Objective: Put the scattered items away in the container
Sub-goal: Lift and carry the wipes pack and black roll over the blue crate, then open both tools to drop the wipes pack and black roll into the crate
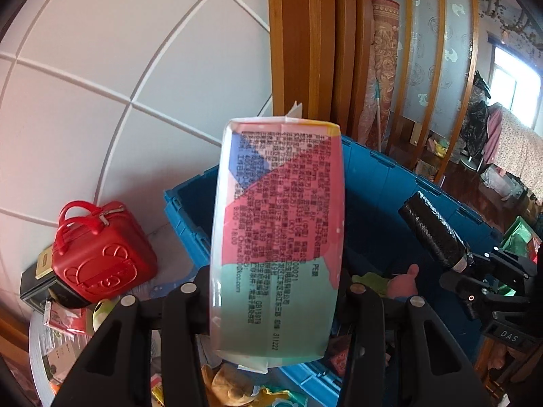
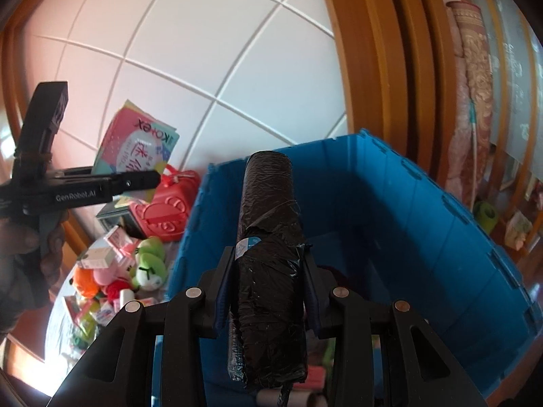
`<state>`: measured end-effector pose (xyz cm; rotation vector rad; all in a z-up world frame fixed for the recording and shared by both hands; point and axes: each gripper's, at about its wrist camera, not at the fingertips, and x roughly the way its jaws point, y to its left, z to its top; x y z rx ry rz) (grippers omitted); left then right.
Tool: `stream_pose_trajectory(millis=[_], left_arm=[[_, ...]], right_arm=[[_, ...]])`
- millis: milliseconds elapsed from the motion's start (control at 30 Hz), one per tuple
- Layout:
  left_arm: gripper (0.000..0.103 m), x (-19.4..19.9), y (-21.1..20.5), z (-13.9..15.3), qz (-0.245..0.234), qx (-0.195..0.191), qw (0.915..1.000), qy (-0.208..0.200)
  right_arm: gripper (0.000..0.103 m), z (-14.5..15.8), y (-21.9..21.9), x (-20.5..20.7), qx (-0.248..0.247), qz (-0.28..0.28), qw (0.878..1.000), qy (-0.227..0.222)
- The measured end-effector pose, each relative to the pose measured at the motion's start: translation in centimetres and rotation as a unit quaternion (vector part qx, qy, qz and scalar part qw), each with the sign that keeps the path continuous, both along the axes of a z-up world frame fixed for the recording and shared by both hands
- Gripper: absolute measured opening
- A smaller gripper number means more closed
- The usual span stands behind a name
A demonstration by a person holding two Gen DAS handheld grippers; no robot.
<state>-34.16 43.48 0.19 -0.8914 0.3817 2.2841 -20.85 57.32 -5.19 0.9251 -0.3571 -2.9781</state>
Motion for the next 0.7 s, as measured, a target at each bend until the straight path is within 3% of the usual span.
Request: stream_pose_trajectory(millis=[367,633,667,700], left_arm=[[0.045,-4.2,5.8,-1.5,-0.013,-0.015,0.9996,-0.019],[0.048,-6.3,8.1,-0.9,-0.003,0.002,1.0,-0.008],[0.053,-6.7,8.3,-0.9,0.002,-0.005,0.9999,-0.009],[0.073,-7.1,8.4,-0.9,0.008,-0.011,0.9998,-0.013]], right_arm=[[0.035,-1.2,4.2,-1.5,-0.005,-0.037,0.999,-0.012],[0.037,-1.3,5.9,-3.1,-0.005,-0.056,0.998,-0.007],[0.048,-1.1,6.1,-3.3,-0.002,-0.064,0.998,-0.004],[0.065,-1.0,6.2,-3.5,0.001,-0.07,0.998,-0.003]])
